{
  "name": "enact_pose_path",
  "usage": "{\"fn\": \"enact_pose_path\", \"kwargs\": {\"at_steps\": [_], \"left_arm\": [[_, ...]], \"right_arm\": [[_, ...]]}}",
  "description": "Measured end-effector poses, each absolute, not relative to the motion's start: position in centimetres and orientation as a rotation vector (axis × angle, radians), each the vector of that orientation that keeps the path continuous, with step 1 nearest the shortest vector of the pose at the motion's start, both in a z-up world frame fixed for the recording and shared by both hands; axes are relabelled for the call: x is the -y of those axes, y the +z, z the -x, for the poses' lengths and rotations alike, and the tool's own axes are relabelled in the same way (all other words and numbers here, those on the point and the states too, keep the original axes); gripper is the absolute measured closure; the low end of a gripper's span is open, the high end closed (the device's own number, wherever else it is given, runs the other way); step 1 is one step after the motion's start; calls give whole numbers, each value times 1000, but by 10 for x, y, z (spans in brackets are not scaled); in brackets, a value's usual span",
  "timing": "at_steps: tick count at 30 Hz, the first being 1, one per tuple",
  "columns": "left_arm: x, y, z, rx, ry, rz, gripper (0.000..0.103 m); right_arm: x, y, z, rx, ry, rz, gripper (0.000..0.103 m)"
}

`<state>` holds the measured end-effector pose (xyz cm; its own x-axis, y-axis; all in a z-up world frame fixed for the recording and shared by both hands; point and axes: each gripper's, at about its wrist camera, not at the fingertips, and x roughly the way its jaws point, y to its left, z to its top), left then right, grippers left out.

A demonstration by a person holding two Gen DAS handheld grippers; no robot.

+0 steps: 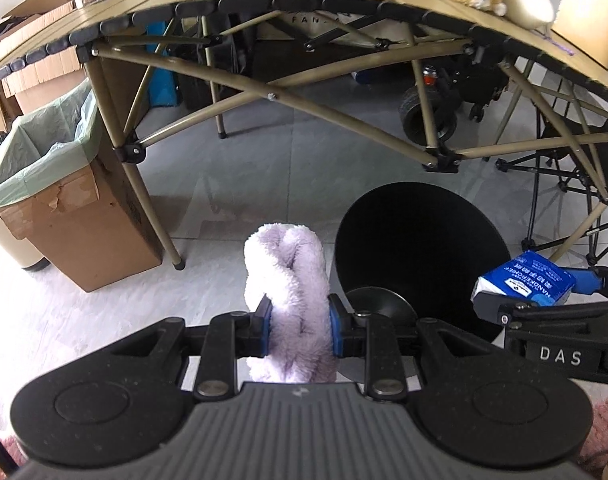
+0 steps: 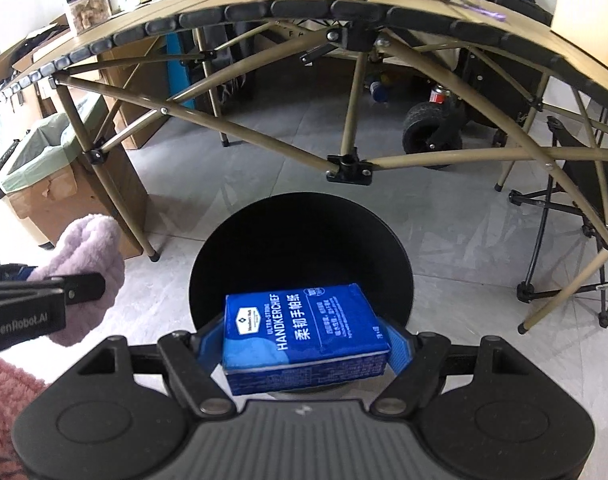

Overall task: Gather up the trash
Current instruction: 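Carry the tissue box and headband down over the black trash bin, then open the right tool to drop the tissue box into the bin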

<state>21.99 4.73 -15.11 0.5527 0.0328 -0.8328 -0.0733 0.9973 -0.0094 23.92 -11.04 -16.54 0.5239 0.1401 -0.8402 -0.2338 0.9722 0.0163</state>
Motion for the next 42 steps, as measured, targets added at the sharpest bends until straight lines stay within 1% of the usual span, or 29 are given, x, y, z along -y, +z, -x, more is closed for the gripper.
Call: {"fn": "enact_pose_path", "kwargs": {"at_steps": [13,27,28,29,34,42], "left_arm": [[-58,-164,-247,-1003,95,46,76],[-62,-171,-253,-1010,118,62,76],[-63,-171,-253,-1009,118,63,76],[-63,-171,-253,-1009,120,63,76],[-63,-171,-252,-1009,124,58,76],[-60,-168,-250,-995,112,51,76]], "right_arm": [[105,-196,-279,-1054,209,87,27],[98,-214,-290,-1055,212,54,26],[100,-215,-291,-1057,209,48,22],[100,-215,-292,-1058,206,44,15],[104,-213,-291,-1054,199,35,0],[108,-207,-288,-1040,191,37,0]]}}
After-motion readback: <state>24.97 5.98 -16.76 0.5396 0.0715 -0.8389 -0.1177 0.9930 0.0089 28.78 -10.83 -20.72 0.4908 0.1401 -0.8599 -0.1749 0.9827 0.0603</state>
